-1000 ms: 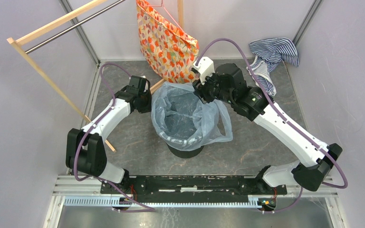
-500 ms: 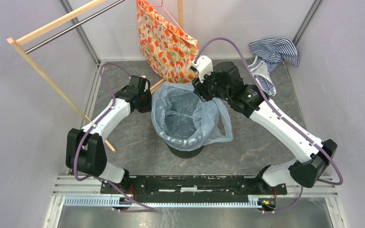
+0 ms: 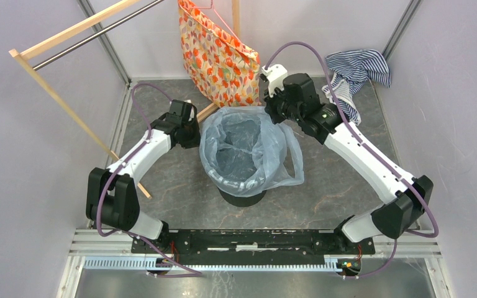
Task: Put the trash bags into the trash bin
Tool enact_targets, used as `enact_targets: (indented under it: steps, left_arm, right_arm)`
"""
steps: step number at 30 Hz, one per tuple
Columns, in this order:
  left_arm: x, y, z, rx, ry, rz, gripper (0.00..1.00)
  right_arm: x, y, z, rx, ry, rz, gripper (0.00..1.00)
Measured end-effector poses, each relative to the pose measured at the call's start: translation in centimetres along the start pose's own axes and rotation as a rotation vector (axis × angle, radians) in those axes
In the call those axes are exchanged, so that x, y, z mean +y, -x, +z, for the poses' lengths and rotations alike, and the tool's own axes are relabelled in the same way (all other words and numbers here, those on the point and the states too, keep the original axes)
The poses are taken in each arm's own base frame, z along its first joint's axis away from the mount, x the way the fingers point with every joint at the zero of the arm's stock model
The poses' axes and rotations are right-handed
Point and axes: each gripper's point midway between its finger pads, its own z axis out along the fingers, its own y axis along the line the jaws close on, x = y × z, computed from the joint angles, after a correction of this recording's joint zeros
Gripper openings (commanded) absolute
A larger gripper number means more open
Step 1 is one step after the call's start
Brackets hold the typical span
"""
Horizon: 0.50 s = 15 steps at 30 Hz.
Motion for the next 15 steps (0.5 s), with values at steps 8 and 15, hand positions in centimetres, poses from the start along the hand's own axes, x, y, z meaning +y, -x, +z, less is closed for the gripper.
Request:
enact_targets:
  steps: [8,15]
  left_arm:
    - [2.4,-5.1,2.0,0.096,0.046,-0.037,0.02]
    - [3.1,-7.4,2.4,0.126,0.053,-0.063,0.02]
  right_arm:
    - [-2.0,-4.5,2.5,0.067,-0.044,0.117,0.0]
    - [-2.0,-7.6,2.9,0.129,-0.046,0.167,0.39]
